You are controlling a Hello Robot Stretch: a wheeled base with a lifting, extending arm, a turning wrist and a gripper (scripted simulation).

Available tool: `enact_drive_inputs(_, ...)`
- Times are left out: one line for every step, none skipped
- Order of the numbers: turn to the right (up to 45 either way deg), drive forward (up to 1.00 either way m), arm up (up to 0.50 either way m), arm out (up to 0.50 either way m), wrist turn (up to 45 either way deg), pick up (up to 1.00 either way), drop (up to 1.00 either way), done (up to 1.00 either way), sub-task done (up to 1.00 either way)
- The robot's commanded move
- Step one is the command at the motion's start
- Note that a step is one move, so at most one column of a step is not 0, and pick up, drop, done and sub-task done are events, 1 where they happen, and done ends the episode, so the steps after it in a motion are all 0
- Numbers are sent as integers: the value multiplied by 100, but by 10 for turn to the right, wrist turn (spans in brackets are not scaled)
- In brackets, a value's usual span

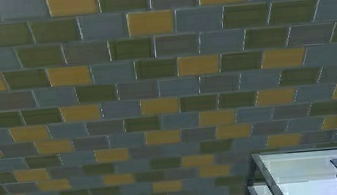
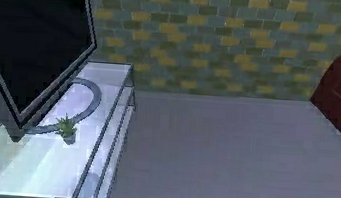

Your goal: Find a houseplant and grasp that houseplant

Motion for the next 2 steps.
enact_drive_inputs(-270, 0, 0, 0, 0, 0, 0, 0, 0)
enact_drive_inputs(450, 0, 0, 0, 0, 0, 0, 0, 0)
